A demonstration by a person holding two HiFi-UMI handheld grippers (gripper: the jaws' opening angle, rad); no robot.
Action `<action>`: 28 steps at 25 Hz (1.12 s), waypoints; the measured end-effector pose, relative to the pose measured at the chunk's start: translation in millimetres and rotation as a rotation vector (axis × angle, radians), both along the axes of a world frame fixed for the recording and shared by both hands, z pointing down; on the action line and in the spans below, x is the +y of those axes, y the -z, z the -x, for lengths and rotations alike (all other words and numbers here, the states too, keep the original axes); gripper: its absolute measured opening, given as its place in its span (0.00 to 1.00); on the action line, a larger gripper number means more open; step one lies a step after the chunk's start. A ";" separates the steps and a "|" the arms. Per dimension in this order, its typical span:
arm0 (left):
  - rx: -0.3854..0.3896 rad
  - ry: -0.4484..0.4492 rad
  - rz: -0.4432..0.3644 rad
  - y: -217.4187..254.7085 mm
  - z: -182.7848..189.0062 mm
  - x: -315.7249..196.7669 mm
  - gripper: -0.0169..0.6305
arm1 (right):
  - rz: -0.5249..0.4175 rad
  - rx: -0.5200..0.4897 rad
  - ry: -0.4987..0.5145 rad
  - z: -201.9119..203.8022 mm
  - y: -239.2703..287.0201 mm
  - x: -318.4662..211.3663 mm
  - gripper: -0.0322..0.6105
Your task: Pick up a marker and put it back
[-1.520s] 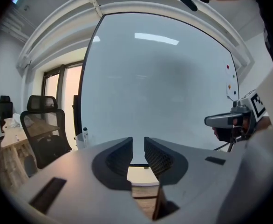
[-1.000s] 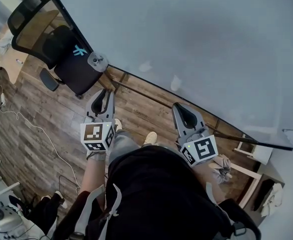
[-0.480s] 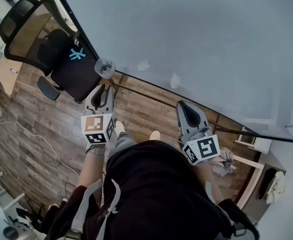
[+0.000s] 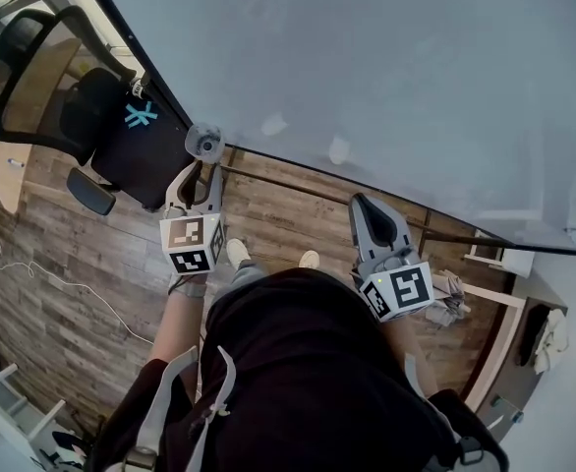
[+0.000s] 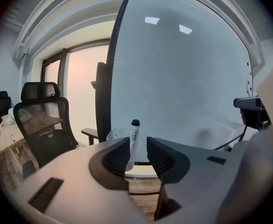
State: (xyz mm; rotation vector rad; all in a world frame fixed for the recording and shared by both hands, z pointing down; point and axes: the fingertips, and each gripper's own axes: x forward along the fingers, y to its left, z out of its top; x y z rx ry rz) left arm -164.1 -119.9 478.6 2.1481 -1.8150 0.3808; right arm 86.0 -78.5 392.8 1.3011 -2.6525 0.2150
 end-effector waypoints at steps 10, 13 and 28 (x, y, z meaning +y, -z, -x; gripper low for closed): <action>-0.033 -0.051 0.005 -7.1 1.9 -27.2 0.23 | 0.004 0.005 -0.067 2.2 -1.3 -8.3 0.08; -0.039 -0.056 0.008 -7.3 0.9 -31.9 0.23 | 0.004 0.006 -0.074 2.2 -0.7 -10.6 0.08; -0.082 -0.053 -0.016 0.3 4.7 -34.0 0.14 | 0.004 0.000 -0.062 0.3 -2.6 -14.6 0.09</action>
